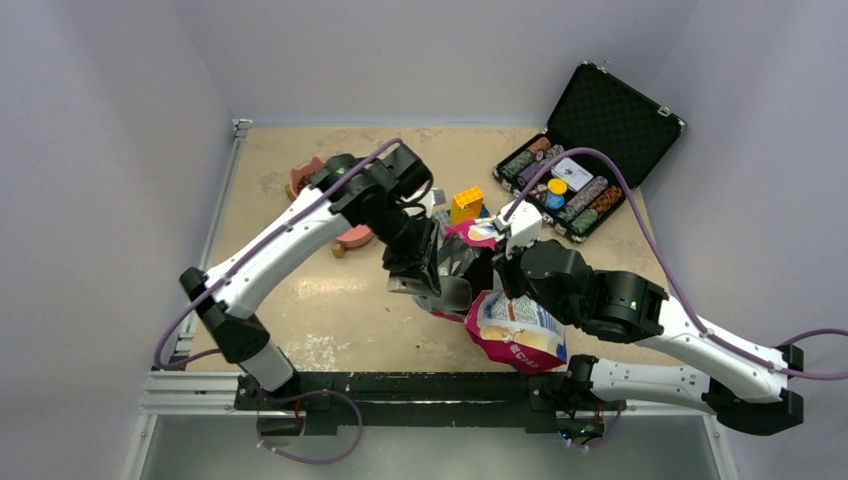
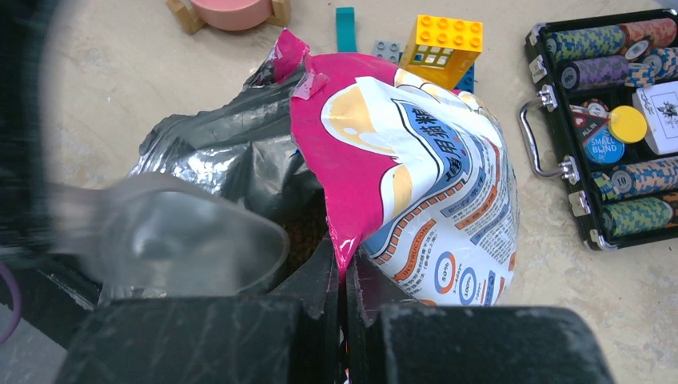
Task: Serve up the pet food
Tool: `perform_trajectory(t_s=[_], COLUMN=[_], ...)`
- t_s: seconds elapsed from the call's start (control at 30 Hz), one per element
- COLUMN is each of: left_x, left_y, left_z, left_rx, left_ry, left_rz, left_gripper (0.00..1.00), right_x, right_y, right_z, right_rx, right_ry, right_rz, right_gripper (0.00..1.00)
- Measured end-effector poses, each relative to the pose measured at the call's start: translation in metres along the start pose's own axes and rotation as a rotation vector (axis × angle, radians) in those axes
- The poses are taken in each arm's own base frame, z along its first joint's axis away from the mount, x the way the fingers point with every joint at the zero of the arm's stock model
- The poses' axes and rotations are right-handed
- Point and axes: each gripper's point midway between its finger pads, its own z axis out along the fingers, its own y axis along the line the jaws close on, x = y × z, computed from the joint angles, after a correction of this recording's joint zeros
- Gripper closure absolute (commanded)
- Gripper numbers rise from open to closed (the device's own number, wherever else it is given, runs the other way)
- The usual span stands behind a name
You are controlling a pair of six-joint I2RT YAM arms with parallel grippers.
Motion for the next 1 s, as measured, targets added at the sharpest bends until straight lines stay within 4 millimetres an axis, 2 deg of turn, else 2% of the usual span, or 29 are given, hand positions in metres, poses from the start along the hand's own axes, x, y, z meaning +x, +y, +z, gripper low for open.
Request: perform_trajectory(t_s=[0.1, 0.23, 0.4, 0.57, 0.67, 0.77, 1.0], left_x=[-0.017, -0.028, -0.048, -0.062, -0.063, -0.062, -0.062], left_y=[0.006, 0.022, 0.017, 0.005, -0.005, -0.007, -0.002], left_z=[0.04, 0.09, 0.13, 0.161, 0.168, 0.16, 0.098], left_rx=[-0.004, -0.005, 0.085, 0.259, 0.422, 0.572, 0.718], left_ry=[0.046, 0.105, 0.145, 0.191, 0.195, 0.174, 0.041], left_rz=[-0.106, -0.255, -0.273, -0.164, -0.055, 0.047, 0.143], left_gripper=[1.0, 1.0, 1.0, 1.0, 1.0, 1.0, 1.0], right_x=[-0.003, -0.007, -0.003, 0.009, 0.014, 0.015, 0.015], right_y=[0.004, 0.001, -0.01, -0.016, -0.023, -0.033, -0.05], right_z=[-0.004, -0.012, -0.021, -0.017, -0.02, -0.026, -0.036], right_rx=[-0.008, -0.014, 0.007, 0.049, 0.065, 0.081, 0.126], right_ry=[0.004, -0.016, -0.029, -0.018, -0.033, -0.059, -0.1], right_rz=[-0.003, 0.049, 0.101, 0.135, 0.175, 0.222, 0.271], right_gripper=[1.0, 1.0, 1.0, 1.0, 1.0, 1.0, 1.0])
